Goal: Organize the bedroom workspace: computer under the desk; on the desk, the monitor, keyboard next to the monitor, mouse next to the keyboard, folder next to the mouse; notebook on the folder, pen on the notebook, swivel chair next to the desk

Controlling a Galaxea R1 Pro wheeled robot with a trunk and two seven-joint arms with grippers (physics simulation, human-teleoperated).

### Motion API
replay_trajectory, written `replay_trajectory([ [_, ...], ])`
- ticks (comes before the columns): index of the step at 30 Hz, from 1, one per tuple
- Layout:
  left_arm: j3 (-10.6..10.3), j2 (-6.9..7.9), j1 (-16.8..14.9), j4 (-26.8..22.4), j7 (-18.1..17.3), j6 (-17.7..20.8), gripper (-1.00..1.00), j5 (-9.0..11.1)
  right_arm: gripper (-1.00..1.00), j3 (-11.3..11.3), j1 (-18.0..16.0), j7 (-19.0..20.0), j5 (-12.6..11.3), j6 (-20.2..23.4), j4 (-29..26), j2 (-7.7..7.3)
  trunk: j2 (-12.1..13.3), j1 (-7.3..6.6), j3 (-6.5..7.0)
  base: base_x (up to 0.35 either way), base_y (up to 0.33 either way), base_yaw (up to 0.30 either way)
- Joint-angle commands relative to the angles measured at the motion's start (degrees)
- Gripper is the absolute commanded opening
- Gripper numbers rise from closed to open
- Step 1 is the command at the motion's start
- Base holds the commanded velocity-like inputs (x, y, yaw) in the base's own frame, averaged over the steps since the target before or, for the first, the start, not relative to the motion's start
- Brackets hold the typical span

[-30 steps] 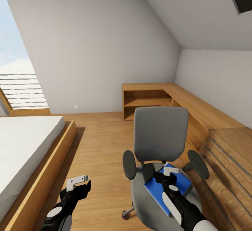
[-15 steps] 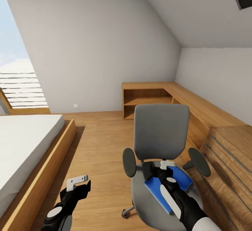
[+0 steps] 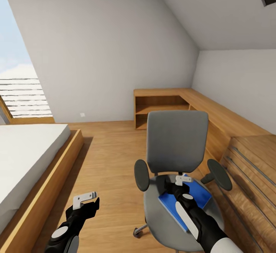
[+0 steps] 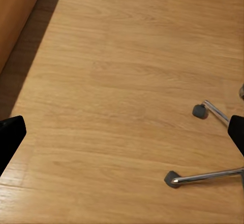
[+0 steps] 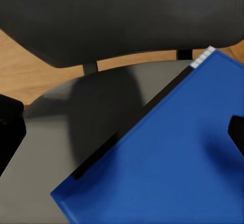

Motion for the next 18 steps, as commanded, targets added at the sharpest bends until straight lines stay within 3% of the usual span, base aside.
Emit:
replay_trajectory([
  [1, -0.07, 0.00, -0.01, -0.08, 0.51, 0.19, 1.00, 0.61, 1.00, 0.31, -0.05, -0.51, -0.46, 0.22, -0.12, -0.10, -0.45, 0.23, -0.24, 0.000, 0.000, 0.000],
  [18, -0.15, 0.00, -0.02, -0.08, 0.51, 0.19, 1.00, 0.61, 1.00, 0.29, -0.05, -0.51, -0.75, 0.24, -0.10, -0.23, -7.26, 3.96, -3.29, 0.000, 0.000, 0.000],
])
